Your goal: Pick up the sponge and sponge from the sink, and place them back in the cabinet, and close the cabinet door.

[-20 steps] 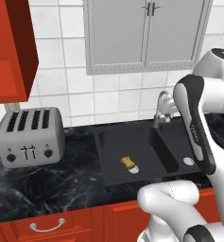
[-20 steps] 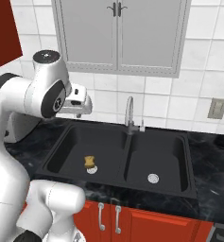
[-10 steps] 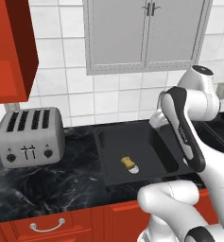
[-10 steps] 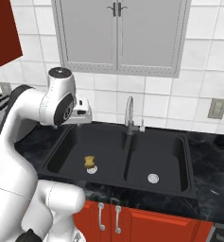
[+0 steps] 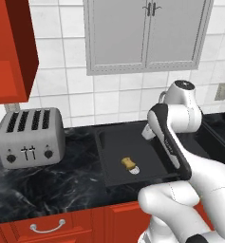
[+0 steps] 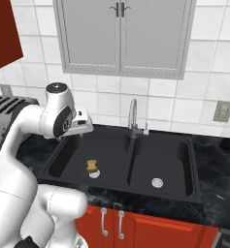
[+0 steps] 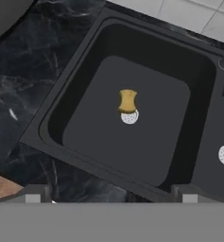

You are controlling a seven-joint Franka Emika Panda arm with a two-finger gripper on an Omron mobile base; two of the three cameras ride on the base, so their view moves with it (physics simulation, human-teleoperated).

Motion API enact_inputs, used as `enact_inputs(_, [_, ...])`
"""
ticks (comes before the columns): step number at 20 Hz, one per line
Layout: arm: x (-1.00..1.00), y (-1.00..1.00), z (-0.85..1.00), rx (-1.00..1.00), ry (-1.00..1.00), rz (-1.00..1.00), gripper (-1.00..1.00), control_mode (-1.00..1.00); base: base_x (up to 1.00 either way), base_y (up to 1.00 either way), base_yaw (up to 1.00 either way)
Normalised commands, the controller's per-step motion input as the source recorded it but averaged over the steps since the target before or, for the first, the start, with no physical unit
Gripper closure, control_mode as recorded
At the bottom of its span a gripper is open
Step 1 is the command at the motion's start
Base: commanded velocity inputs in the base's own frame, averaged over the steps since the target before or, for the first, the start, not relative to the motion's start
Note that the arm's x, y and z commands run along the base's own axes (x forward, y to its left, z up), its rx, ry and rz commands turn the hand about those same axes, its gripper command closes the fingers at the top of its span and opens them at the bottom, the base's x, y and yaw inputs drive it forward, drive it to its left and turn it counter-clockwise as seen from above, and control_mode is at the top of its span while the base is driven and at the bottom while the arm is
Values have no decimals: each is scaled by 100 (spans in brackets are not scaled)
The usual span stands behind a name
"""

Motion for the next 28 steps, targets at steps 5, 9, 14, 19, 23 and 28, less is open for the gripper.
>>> enact_inputs(5, [32,0,-29,-5,0,0,-100,-100,0,0,0])
enact_inputs(9, [34,0,-29,-2,0,0,-100,-100,0,0,0])
enact_inputs(14, [33,0,-32,0,0,0,-100,-100,0,0,0])
enact_inputs(19, [32,3,-36,0,0,0,-100,-100,0,0,0])
enact_inputs(23, [32,5,-36,0,0,0,-100,-100,0,0,0])
enact_inputs(28, [28,8,-37,0,0,0,-100,-100,0,0,0])
